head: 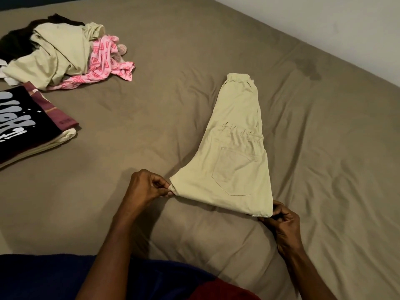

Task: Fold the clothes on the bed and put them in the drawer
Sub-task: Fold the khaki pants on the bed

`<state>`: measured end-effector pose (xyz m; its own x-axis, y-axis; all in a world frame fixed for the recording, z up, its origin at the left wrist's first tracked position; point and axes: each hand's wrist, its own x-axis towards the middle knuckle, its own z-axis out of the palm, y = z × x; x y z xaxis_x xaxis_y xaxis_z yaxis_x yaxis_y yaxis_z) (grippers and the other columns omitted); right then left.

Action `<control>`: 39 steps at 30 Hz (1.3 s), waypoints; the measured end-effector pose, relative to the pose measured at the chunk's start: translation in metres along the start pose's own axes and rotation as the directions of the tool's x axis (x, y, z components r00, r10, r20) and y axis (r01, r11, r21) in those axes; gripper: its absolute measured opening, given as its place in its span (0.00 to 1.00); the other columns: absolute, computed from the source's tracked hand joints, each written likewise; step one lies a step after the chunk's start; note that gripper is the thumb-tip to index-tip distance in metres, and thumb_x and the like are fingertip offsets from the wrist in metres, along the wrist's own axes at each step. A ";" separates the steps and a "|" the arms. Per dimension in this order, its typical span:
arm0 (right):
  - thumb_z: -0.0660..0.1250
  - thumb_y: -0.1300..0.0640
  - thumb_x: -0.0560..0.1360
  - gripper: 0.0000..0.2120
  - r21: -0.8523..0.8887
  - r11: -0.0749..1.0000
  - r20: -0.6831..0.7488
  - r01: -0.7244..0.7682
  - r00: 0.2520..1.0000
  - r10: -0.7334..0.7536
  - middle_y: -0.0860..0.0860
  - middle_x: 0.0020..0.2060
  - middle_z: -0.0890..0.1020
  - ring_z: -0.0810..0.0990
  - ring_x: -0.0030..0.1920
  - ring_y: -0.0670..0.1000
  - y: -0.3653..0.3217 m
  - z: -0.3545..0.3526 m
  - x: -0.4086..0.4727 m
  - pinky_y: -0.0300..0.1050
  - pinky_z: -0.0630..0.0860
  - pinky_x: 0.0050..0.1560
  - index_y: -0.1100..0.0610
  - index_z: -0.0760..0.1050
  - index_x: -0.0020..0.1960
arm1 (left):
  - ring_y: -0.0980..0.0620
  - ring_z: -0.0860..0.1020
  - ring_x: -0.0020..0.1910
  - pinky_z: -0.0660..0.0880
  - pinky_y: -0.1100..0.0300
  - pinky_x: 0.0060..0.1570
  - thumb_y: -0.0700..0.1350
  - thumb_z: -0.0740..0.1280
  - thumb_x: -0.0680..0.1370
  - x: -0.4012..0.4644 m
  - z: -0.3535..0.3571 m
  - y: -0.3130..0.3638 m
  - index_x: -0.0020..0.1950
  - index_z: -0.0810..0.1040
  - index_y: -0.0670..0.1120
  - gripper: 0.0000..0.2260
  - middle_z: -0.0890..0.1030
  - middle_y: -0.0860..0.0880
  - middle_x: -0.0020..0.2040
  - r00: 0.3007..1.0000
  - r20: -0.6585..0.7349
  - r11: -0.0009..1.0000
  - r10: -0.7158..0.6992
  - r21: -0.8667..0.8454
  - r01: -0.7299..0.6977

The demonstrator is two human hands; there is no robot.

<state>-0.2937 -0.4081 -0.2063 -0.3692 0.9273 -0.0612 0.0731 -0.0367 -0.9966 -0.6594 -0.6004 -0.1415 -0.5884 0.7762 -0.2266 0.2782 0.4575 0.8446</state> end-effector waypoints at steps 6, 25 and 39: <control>0.76 0.74 0.61 0.15 -0.001 1.000 -0.050 -0.014 0.999 0.014 0.66 0.55 0.83 0.83 0.54 0.61 0.006 -0.003 0.003 0.48 0.84 0.50 0.69 0.69 0.36 | 0.42 0.86 0.39 0.84 0.56 0.44 0.36 0.81 0.68 0.001 0.000 -0.005 0.43 0.88 0.40 0.06 0.86 0.40 0.37 0.972 0.178 0.967 -0.155 -0.175 0.187; 0.81 0.63 0.54 0.20 0.014 1.000 -0.085 -0.027 0.996 0.028 0.64 0.55 0.84 0.83 0.52 0.60 0.007 -0.001 0.004 0.51 0.84 0.51 0.70 0.72 0.35 | 0.46 0.84 0.31 0.77 0.63 0.31 0.30 0.74 0.72 0.002 0.009 -0.009 0.43 0.86 0.36 0.04 0.85 0.36 0.38 0.930 0.070 0.857 -0.362 -0.367 0.361; 0.78 0.68 0.56 0.16 -0.007 0.998 -0.081 -0.062 0.995 0.061 0.66 0.57 0.83 0.84 0.52 0.58 0.009 -0.003 0.004 0.49 0.84 0.50 0.70 0.73 0.36 | 0.53 0.82 0.31 0.70 0.67 0.25 0.38 0.77 0.73 0.000 -0.001 -0.011 0.48 0.86 0.37 0.06 0.86 0.40 0.39 0.961 0.146 0.903 -0.235 -0.332 0.271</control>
<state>-0.2918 -0.4031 -0.2152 -0.2876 0.9506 -0.1171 0.1018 -0.0912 -0.9906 -0.6631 -0.6061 -0.1507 -0.5202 0.7017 -0.4867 -0.1604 0.4795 0.8628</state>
